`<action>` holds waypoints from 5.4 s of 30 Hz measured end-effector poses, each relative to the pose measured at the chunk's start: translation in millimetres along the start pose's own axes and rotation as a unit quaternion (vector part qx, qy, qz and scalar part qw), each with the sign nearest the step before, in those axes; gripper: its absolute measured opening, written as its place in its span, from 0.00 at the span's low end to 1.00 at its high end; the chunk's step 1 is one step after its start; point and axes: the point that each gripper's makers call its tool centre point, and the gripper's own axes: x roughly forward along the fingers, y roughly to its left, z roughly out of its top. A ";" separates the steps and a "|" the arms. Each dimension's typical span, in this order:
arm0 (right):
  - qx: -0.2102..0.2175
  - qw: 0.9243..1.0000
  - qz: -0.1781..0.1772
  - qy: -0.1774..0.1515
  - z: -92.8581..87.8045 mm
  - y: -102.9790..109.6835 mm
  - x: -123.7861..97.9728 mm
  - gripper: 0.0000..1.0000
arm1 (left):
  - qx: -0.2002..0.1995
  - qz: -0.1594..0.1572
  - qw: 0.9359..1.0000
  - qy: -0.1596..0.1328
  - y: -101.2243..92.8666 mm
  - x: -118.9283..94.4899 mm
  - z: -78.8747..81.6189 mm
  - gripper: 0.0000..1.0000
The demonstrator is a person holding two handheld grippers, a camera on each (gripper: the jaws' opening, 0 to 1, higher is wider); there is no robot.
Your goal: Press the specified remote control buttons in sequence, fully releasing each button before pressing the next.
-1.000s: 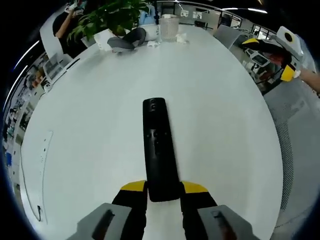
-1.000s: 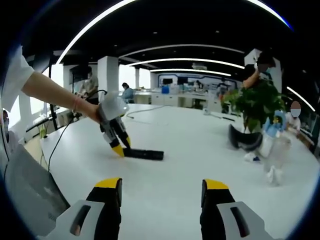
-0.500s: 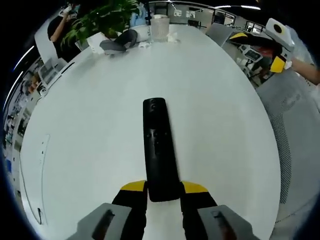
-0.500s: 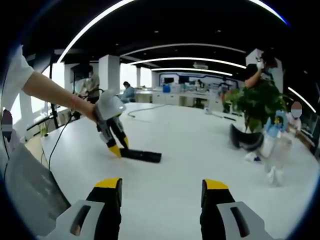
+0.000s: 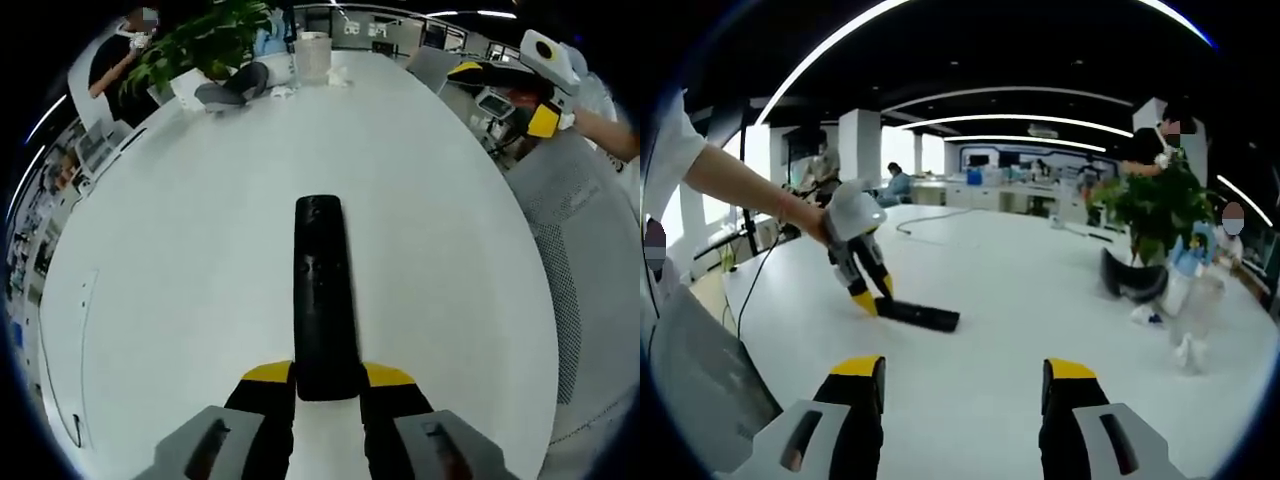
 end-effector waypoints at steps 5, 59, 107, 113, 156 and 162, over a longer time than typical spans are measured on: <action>0.001 1.000 -0.002 -0.002 0.6 -0.7 -0.4 0.61 | 0.003 -0.001 1.000 0.003 -1.9 -0.2 -0.5 0.24; 0.005 1.000 0.010 0.008 -2.3 2.5 1.3 0.59 | 0.034 -0.016 0.999 0.022 -49.6 -6.3 -11.9 0.24; -0.009 0.998 0.048 0.045 -14.8 18.4 7.7 0.53 | 0.046 -0.022 0.999 0.006 -96.6 -8.2 -16.2 0.24; -0.012 0.997 0.051 0.049 -16.4 19.1 8.0 0.53 | 0.057 -0.026 0.998 0.010 -103.1 -8.0 -15.8 0.24; -0.041 0.993 0.085 0.074 -24.5 34.9 9.4 0.47 | 0.052 -0.024 0.998 -0.002 -136.7 -9.7 -16.6 0.24; -0.048 0.992 0.087 0.083 -27.4 35.9 9.1 0.44 | 0.056 -0.026 0.998 0.000 -140.7 -9.6 -16.4 0.24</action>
